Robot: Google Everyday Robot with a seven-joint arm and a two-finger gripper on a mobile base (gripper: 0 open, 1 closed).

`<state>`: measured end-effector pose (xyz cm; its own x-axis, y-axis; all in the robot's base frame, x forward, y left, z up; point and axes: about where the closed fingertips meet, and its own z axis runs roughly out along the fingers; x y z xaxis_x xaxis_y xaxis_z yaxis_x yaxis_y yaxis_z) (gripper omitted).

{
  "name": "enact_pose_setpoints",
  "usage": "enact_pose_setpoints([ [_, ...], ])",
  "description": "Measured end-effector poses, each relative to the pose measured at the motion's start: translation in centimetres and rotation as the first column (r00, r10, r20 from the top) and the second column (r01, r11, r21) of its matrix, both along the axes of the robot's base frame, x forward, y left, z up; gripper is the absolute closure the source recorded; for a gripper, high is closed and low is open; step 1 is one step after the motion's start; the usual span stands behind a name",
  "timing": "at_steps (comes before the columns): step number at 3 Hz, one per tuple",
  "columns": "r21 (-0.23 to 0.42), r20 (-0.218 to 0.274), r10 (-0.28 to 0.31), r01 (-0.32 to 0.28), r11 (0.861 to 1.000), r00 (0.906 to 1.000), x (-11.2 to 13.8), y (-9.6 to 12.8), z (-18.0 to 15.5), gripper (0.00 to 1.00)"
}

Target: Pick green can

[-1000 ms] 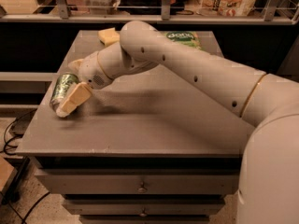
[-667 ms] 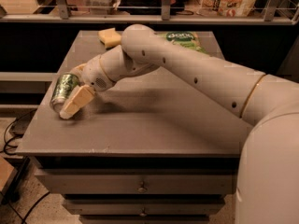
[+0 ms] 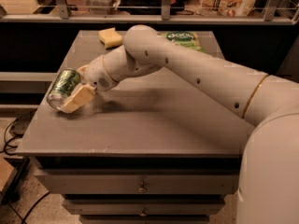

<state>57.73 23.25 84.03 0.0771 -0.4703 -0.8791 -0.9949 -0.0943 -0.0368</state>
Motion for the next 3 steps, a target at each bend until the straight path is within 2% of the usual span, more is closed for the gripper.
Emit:
enact_pose_setpoints([
  [1,0.088,0.036,0.001,-0.004,0.996,0.9993,0.6,-1.0,4.3,0.99],
  [2,0.147,0.071,0.009,-0.019,0.989,0.9974,1.1,-2.2,8.1,1.0],
  [3,0.154,0.144,0.027,-0.049,0.987,0.9892,1.8,-4.5,12.8,1.0],
])
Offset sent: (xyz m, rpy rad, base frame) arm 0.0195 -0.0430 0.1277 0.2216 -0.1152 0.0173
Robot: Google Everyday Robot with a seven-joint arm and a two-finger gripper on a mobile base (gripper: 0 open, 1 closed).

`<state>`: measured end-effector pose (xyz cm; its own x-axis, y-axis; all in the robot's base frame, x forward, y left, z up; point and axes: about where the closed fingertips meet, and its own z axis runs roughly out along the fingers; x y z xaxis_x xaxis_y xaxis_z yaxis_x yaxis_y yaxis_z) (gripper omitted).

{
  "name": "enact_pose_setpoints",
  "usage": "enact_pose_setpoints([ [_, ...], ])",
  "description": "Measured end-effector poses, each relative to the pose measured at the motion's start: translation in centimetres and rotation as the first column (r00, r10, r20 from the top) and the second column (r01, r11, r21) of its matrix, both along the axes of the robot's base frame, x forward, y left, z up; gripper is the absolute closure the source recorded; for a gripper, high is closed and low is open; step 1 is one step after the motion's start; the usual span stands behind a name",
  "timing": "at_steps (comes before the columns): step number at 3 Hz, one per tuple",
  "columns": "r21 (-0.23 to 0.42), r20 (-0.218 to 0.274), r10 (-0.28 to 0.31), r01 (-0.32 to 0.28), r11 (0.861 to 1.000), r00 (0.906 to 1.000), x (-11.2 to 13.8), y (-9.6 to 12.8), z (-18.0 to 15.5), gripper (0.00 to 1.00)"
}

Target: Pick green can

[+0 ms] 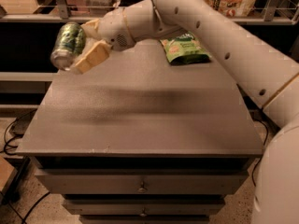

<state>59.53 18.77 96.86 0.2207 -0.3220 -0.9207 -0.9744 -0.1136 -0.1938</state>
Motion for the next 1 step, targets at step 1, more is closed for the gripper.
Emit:
enact_pose_setpoints([
  [1,0.011,0.021,0.009,-0.009,1.0,0.9997,0.1,-0.46,1.62,1.0],
])
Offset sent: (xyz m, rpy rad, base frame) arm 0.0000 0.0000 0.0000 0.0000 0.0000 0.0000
